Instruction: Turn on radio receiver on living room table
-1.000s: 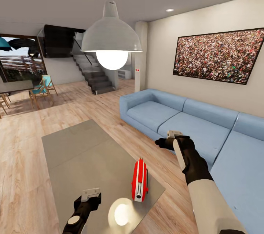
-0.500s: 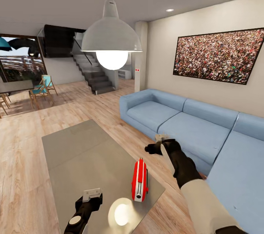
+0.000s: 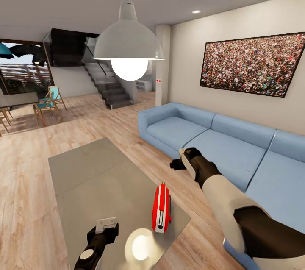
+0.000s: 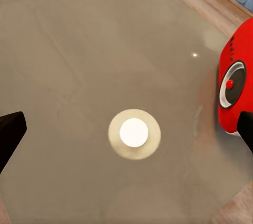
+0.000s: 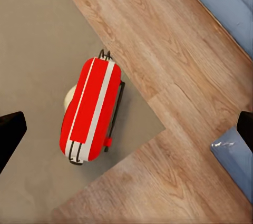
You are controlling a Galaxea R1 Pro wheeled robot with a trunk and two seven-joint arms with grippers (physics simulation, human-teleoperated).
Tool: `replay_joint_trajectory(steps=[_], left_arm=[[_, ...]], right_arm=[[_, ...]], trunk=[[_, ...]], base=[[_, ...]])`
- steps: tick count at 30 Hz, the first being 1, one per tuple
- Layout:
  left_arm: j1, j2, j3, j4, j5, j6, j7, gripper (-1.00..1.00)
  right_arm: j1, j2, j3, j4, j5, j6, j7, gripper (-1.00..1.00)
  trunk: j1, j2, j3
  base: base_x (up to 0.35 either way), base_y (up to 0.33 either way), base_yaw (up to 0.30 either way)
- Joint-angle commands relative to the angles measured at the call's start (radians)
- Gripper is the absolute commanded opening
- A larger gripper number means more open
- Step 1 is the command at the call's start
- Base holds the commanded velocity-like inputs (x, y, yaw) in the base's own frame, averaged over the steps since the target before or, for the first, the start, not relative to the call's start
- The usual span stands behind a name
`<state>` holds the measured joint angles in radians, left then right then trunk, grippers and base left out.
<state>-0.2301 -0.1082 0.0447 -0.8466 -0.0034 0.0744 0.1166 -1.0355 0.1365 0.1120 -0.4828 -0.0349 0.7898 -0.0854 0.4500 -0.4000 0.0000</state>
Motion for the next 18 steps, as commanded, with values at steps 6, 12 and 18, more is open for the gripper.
replay_joint_trajectory(steps=[6,12,18], left_arm=[[0.0,-0.001,-0.001,0.239,0.0,-0.155,0.0,1.0],[0.0,0.008,-0.002,0.601,-0.006,-0.445,0.004,1.0],[0.0,0.077,-0.001,0.852,-0.009,-0.533,0.008,1.0]], right_arm=[[-0.007,-0.002,0.0,0.006,0.004,0.005,0.001,1.0],[-0.008,-0.002,0.0,0.006,0.004,0.006,0.002,1.0],[-0.008,-0.006,0.0,0.003,0.006,0.006,0.004,1.0]], trunk=[[0.0,0.0,0.0],[0.0,0.0,0.0],[0.0,0.0,0.0]], base=[[0.0,0.0,0.0],[0.0,0.0,0.0],[0.0,0.0,0.0]])
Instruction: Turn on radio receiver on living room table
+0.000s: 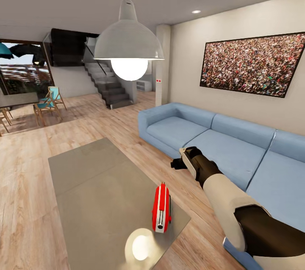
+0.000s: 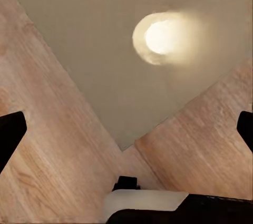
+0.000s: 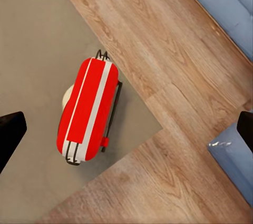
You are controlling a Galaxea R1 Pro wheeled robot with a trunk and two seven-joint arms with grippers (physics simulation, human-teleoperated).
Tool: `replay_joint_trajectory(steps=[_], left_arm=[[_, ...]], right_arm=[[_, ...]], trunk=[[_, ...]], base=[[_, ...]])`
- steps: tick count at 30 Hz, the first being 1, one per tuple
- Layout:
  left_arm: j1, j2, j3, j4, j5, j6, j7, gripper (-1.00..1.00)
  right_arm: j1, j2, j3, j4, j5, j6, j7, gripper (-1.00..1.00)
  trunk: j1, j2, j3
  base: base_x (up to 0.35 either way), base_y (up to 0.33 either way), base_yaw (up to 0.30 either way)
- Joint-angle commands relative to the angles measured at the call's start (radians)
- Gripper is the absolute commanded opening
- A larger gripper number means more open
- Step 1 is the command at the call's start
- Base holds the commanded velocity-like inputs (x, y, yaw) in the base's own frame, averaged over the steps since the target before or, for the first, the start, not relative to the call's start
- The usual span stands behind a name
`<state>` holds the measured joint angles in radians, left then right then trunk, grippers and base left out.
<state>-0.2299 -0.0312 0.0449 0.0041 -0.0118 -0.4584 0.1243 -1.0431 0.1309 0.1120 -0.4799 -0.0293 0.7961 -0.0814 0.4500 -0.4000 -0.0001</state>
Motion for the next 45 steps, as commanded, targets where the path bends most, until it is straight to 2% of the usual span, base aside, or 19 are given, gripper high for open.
replay_joint_trajectory(steps=[1,4,9,13,21,34,41,43,44,45], left_arm=[[0.0,0.003,-0.001,0.026,0.0,-0.001,-0.001,1.0],[0.003,0.003,-0.001,0.06,0.001,-0.001,-0.005,1.0],[0.004,-0.012,0.0,0.075,0.004,0.0,-0.003,1.0],[0.004,-0.041,-0.002,0.072,0.004,-0.007,-0.01,1.0],[0.029,-0.039,0.0,0.074,0.005,-0.001,-0.014,1.0],[0.035,-0.038,0.001,0.074,0.004,0.0,-0.014,1.0],[0.035,-0.038,0.001,0.074,0.004,0.0,-0.014,1.0],[0.035,-0.038,0.0,0.074,0.004,0.0,-0.014,1.0],[0.035,-0.038,0.001,0.074,0.004,0.0,-0.013,1.0],[0.035,-0.038,0.001,0.074,0.004,0.0,-0.013,1.0]], right_arm=[[0.0,0.0,0.0,0.0,0.0,0.0,0.0,1.0],[0.0,-0.001,0.0,-0.001,0.0,0.0,0.0,1.0],[0.0,-0.002,0.0,-0.002,0.0,0.0,0.001,1.0],[0.0,-0.002,0.0,-0.002,0.0,0.0,0.002,1.0],[0.0,-0.004,0.0,-0.002,0.0,-0.001,0.001,1.0],[0.0,0.001,0.0,-0.002,-0.003,-0.006,-0.001,1.0],[-0.002,-0.009,-0.001,0.011,-0.007,-0.006,0.002,1.0],[-0.047,-0.013,-0.001,0.114,-0.008,-0.018,0.003,1.0],[-0.104,-0.014,-0.002,0.251,-0.005,-0.075,0.004,1.0],[-0.142,-0.014,-0.002,0.344,-0.004,-0.136,0.004,1.0]], trunk=[[0.0,0.0,0.0],[0.0,0.0,0.0],[0.0,0.0,0.0],[0.0,0.0,0.0],[0.0,0.0,0.0],[0.0,0.0,0.0],[0.0,0.0,0.0],[0.0,0.0,0.0],[0.0,0.0,0.0],[0.0,0.0,0.0]], base=[[0.0,0.0,0.0],[0.0,0.0,0.0],[0.0,0.0,0.0],[0.0,0.0,0.0],[0.0,0.0,0.0],[0.0,0.0,0.0],[0.0,0.0,0.0],[0.0,0.0,0.0],[0.0,0.0,0.0],[0.0,0.0,0.0]])
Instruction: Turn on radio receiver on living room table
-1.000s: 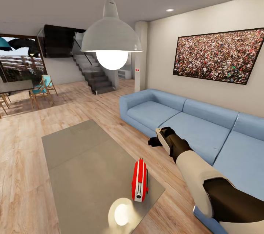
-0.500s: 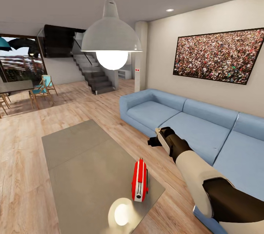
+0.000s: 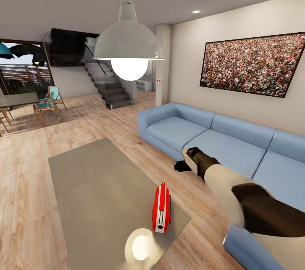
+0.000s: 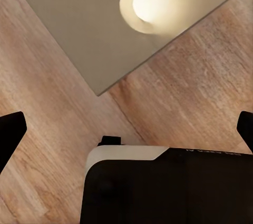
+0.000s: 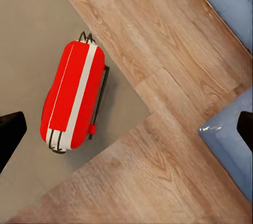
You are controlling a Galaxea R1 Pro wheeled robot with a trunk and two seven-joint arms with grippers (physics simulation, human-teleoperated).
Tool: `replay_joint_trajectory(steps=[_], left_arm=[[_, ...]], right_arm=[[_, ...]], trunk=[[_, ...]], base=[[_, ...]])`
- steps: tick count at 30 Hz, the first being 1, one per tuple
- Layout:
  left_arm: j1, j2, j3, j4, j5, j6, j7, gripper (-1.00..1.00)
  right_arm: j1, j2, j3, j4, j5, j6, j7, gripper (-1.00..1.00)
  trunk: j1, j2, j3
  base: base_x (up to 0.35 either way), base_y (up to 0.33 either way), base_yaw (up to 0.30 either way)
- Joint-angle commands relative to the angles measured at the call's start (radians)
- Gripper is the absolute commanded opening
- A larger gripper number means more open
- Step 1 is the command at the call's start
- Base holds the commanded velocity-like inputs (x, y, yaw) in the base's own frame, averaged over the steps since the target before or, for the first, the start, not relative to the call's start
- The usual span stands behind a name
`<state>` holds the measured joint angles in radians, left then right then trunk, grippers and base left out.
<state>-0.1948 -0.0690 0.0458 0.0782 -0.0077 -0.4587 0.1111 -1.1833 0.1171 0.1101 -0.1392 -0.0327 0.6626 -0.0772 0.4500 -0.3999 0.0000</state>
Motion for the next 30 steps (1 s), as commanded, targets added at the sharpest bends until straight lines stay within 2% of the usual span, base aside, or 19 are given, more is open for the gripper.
replay_joint_trajectory(steps=[1,3,6,10,23,26,30], left_arm=[[0.0,0.0,0.0,0.0,0.0,0.0,0.0,1.0],[0.0,0.0,0.0,0.0,0.0,0.0,0.0,1.0],[0.0,0.0,0.0,0.0,0.0,0.0,-0.001,1.0],[0.0,0.0,0.0,0.0,0.0,0.0,-0.001,1.0],[0.0,0.0,0.0,0.0,0.0,0.0,0.0,1.0],[0.0,0.0,0.0,0.0,0.0,0.0,0.0,1.0],[0.0,0.0,0.0,0.0,0.0,0.0,-0.001,1.0]], right_arm=[[-0.036,0.0,0.0,0.082,-0.002,-0.076,0.0,1.0],[-0.078,0.0,0.0,0.164,-0.005,-0.187,-0.003,1.0],[-0.096,0.0,0.0,0.202,-0.006,-0.238,-0.004,1.0],[-0.104,0.001,0.001,0.214,-0.002,-0.257,-0.002,1.0],[-0.106,0.001,0.001,0.214,0.0,-0.2,0.001,1.0],[-0.106,0.01,-0.001,0.213,0.0,-0.124,0.001,1.0],[-0.107,0.02,0.0,0.212,-0.001,-0.094,0.002,1.0]], trunk=[[0.0,0.0,0.0],[0.0,0.0,0.0],[0.0,0.0,0.0],[0.0,0.0,0.0],[0.0,0.0,0.0],[0.0,0.0,0.0],[0.0,0.0,0.0]], base=[[0.0,0.0,0.0],[0.0,0.0,0.0],[0.0,0.0,0.0],[0.0,0.0,0.0],[0.0,0.0,0.0],[0.0,0.0,0.0],[0.0,0.0,0.0]])
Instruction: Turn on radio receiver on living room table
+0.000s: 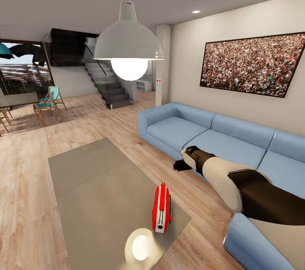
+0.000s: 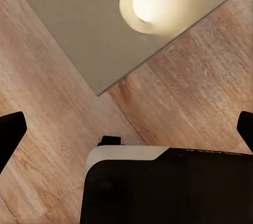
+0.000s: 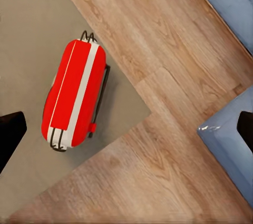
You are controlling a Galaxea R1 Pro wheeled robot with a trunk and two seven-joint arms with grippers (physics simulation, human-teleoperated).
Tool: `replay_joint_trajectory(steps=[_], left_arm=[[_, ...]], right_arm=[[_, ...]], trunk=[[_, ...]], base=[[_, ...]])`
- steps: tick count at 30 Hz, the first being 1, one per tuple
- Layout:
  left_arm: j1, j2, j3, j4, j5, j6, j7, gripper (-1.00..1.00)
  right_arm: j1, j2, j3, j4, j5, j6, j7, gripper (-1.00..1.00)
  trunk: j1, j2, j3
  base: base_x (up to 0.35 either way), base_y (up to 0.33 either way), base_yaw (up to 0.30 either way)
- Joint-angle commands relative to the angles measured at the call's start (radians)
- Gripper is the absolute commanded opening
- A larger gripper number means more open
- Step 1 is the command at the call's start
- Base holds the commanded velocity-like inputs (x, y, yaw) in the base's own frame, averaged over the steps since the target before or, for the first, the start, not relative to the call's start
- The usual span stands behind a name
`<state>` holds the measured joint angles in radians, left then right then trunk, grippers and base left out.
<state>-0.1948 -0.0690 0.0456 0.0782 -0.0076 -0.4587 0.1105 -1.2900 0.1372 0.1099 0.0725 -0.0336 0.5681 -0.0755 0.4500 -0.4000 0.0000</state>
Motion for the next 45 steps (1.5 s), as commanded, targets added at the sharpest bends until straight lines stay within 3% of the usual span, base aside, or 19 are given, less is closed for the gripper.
replay_joint_trajectory(steps=[1,6,10,14,19,30,33,39,42,45], left_arm=[[0.0,0.0,0.0,0.0,0.0,0.0,0.0,1.0],[0.0,-0.008,0.0,0.0,0.001,0.0,0.0,1.0],[-0.001,-0.005,-0.002,-0.009,0.004,-0.003,0.007,1.0],[-0.004,-0.007,-0.004,-0.143,0.003,0.0,0.005,1.0],[-0.005,-0.007,-0.005,-0.206,0.003,0.001,0.003,1.0],[-0.005,0.001,-0.004,-0.218,0.001,0.002,0.003,1.0],[-0.005,0.018,-0.004,-0.22,0.003,0.0,0.006,1.0],[-0.005,0.023,-0.004,-0.235,0.005,-0.002,0.007,1.0],[-0.005,0.035,0.012,-0.268,0.008,-0.001,0.006,1.0],[-0.005,0.054,0.06,-0.277,0.038,-0.001,0.006,1.0]], right_arm=[[0.0,0.003,0.0,0.0,-0.001,0.005,0.0,1.0],[0.0,0.009,0.001,0.0,-0.002,0.072,0.0,1.0],[0.001,0.018,0.001,0.001,-0.002,0.106,0.052,1.0],[0.001,0.022,0.002,0.002,-0.003,0.108,0.088,1.0],[0.001,0.022,0.003,0.003,-0.002,0.108,0.09,1.0],[0.001,0.016,0.002,0.002,-0.002,0.11,0.094,1.0],[0.001,0.016,0.001,0.001,0.0,0.107,0.096,1.0],[0.001,0.015,0.002,0.001,0.001,0.106,0.097,1.0],[0.001,0.006,0.003,0.0,0.002,0.104,0.097,1.0],[0.001,0.004,0.003,0.0,0.001,0.104,0.098,1.0]], trunk=[[0.0,0.0,0.0],[0.0,0.0,0.0],[0.0,0.0,0.0],[0.0,0.0,0.0],[0.0,0.0,0.0],[0.0,0.0,0.0],[0.0,0.0,0.0],[0.0,0.0,0.0],[0.011,-0.021,-0.009],[0.023,-0.042,-0.019]], base=[[0.0,0.0,0.0],[0.0,0.0,0.0],[0.0,0.0,0.0],[0.0,0.0,0.0],[0.0,0.0,0.0],[0.0,0.0,0.0],[0.0,0.0,0.0],[0.0,0.0,0.0],[0.0,0.0,0.0],[0.0,0.0,0.0]])
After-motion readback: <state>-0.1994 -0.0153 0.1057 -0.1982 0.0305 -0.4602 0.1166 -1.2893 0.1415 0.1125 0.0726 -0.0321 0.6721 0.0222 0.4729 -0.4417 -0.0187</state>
